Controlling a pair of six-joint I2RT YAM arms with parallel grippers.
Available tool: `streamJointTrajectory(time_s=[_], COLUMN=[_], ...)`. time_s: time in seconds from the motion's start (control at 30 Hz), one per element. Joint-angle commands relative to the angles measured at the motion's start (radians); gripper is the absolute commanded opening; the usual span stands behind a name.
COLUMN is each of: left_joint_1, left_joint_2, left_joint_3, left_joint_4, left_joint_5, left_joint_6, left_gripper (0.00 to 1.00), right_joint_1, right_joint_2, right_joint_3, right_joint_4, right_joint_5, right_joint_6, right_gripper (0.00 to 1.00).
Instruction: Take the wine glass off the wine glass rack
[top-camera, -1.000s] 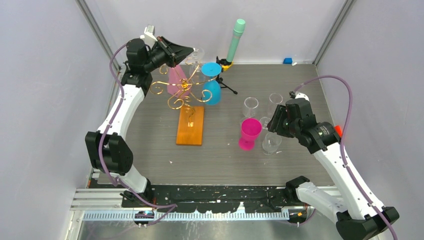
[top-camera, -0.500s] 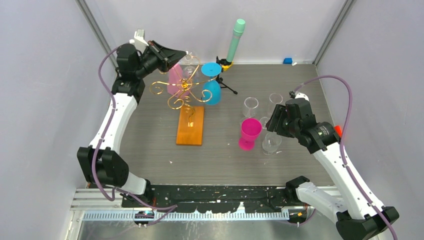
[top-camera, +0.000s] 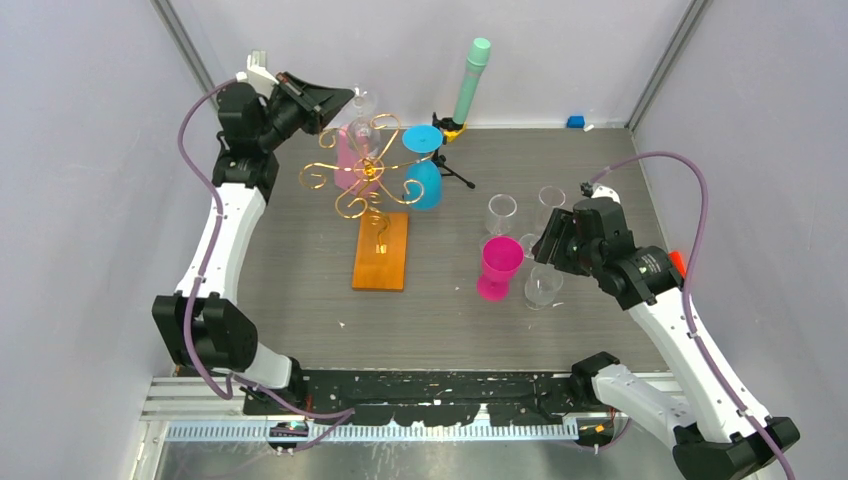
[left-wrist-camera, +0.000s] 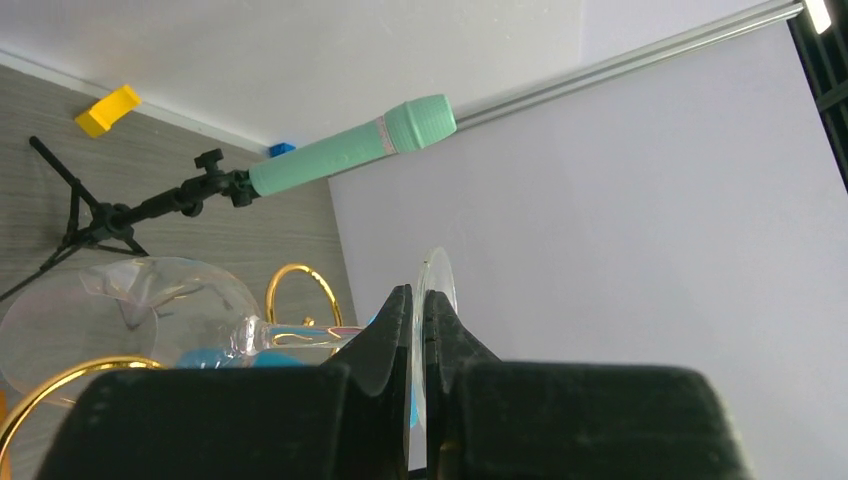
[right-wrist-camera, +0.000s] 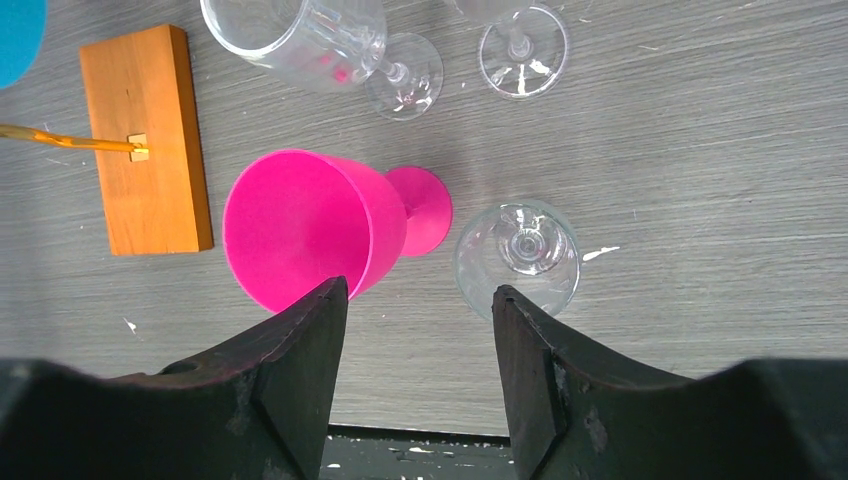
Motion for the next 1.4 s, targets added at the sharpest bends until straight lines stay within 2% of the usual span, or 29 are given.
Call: streamJointTrajectory(time_s=[0.0, 0.23, 0.5, 0.83, 1.03, 1.07, 1.1, 1.13, 1.37], left_joint_1=[0.009, 0.009, 0.008, -0.012, -0.175, -0.208, -0.244, -0.267, -0.370], left_joint_2=[0.008, -0.023, -0.112, -0.209, -0.176, -0.247, -0.166, -0.151, -0.163], left_joint_3=[0.101, 0.114, 0.137, 0.161, 0.158, 0.160, 0.160, 0.159, 0.074], left_joint_4=[0.140, 0.260, 0.232, 0.282, 0.406, 0.423, 0.434, 0.437, 0.438], left_joint_5=[0.020, 0.088, 0.120, 0.185, 0.194, 0.193, 0.191, 0.186, 0.102], left_joint_6=[0.030, -0.004, 0.032, -0.051, -0.170, -0.186, -0.202, -0.211, -0.239], left_gripper=[0.00, 0.00, 0.00, 0.00, 0.00, 0.00, 0.00, 0.00, 0.00], right_joint_1=[-0.002, -0.002, -0.002, -0.002, -0.002, -0.002, -0.002, -0.002, -0.002], right_joint_2=[-0.037, -0.043, -0.047, -0.131, -0.177, -0.180, -0.183, -0.188, -0.229], right_joint_3=[0.003, 0.009, 0.029, 0.041, 0.019, 0.019, 0.019, 0.020, 0.031], right_joint_4=[0.036, 0.035, 0.054, 0.220, 0.435, 0.454, 0.496, 0.519, 0.798], right_joint_5=[0.010, 0.010, -0.019, -0.154, -0.280, -0.287, -0.293, -0.308, -0.430], right_joint_6=[0.005, 0.003, 0.004, -0.023, -0.026, -0.023, -0.022, -0.020, -0.019], right_gripper=[0.61, 0.61, 0.61, 0.61, 0.64, 0.65, 0.65, 0.65, 0.65])
